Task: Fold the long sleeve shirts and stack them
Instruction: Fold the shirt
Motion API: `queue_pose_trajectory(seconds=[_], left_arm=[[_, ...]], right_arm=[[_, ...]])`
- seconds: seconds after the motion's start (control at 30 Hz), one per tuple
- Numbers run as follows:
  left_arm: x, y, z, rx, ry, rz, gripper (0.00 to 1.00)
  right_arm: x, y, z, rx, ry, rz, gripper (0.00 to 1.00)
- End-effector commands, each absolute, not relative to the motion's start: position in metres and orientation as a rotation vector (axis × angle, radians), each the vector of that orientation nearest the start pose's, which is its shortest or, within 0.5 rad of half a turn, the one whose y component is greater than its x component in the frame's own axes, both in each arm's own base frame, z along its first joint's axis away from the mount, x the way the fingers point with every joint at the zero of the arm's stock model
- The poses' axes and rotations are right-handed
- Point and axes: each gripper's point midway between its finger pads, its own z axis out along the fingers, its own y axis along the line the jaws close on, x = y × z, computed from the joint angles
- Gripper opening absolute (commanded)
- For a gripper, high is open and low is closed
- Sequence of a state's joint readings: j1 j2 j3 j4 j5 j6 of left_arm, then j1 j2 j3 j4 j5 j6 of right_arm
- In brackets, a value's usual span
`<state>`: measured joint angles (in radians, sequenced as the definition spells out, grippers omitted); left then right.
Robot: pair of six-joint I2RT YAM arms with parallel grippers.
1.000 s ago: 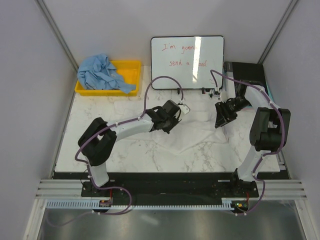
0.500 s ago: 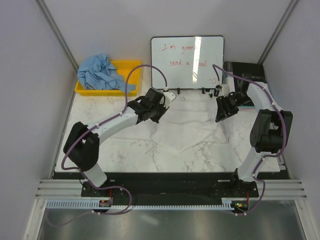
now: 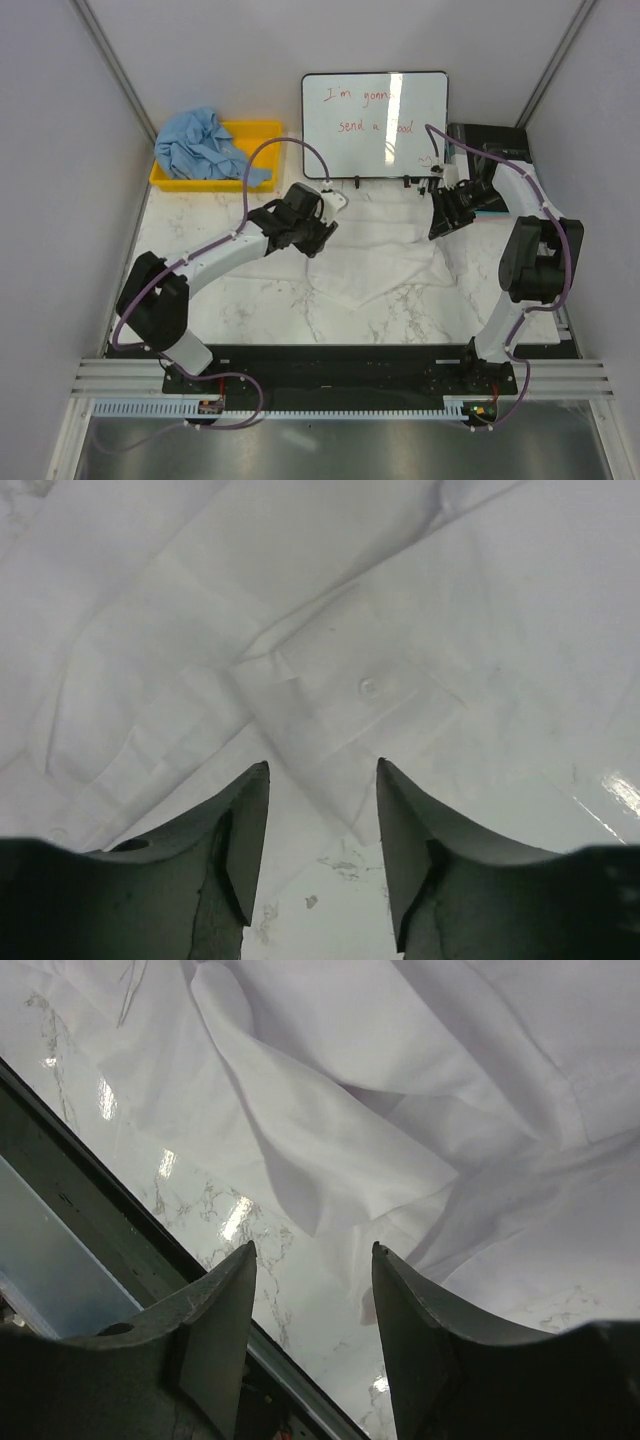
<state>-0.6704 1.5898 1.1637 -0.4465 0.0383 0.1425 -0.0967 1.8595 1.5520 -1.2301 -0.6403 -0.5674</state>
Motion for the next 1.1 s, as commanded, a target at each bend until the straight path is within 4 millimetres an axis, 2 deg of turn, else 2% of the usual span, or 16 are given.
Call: queue_pose_trajectory(seconds=[0.0,0.03,0.07,0.1,0.13,0.17,0.23,0.4,0.53,0.67,0.77,0.8,0.87,0.9,1.03,1.07], left_arm=[[0.294,-0.295,0.106,1.067,2.228,-0.331,0.63],[0.296,-0.302,0.106,1.075,2.220,-0.318,0.64],[0.293,-0.308,0.091,1.097,2.242,-0.284,0.68],[0.292,-0.312,0.086,1.098,2.253,-0.280,0.70],[0.291,-0.321,0.084,1.116,2.247,-0.280,0.76],[0.291,-0.324,0.073,1.131,2.262,-0.260,0.76],[0.290,-0.333,0.069,1.137,2.257,-0.248,0.77],[0.299,-0.334,0.044,1.150,2.278,-0.144,0.75],[0.305,-0.330,0.041,1.151,2.265,-0.096,0.65],[0.304,-0.327,0.051,1.161,2.238,-0.099,0.51],[0.306,-0.324,0.065,1.150,2.213,-0.110,0.34],[0.306,-0.321,0.066,1.152,2.212,-0.107,0.24],[0.310,-0.313,0.072,1.151,2.207,-0.096,0.12],[0.310,-0.310,0.072,1.150,2.209,-0.094,0.02],[0.321,-0.294,0.092,1.117,2.187,-0.129,0.02],[0.320,-0.292,0.110,1.117,2.152,-0.162,0.02]], right_arm=[[0.329,0.063,0.119,-0.634,2.681,0.904,0.58],[0.329,0.062,0.118,-0.635,2.687,0.901,0.59],[0.329,0.062,0.117,-0.633,2.690,0.901,0.59],[0.329,0.062,0.117,-0.636,2.690,0.895,0.60],[0.328,0.062,0.116,-0.635,2.695,0.897,0.59],[0.327,0.062,0.115,-0.634,2.699,0.897,0.60],[0.327,0.061,0.114,-0.637,2.705,0.888,0.60],[0.323,0.060,0.109,-0.644,2.721,0.880,0.60],[0.321,0.060,0.109,-0.656,2.722,0.875,0.60],[0.318,0.059,0.108,-0.666,2.724,0.868,0.59],[0.317,0.058,0.109,-0.675,2.721,0.861,0.59],[0.317,0.059,0.110,-0.675,2.721,0.864,0.60],[0.318,0.059,0.111,-0.675,2.713,0.868,0.59],[0.319,0.060,0.113,-0.677,2.708,0.870,0.59],[0.325,0.068,0.124,-0.681,2.649,0.911,0.61],[0.327,0.071,0.127,-0.683,2.629,0.928,0.62]])
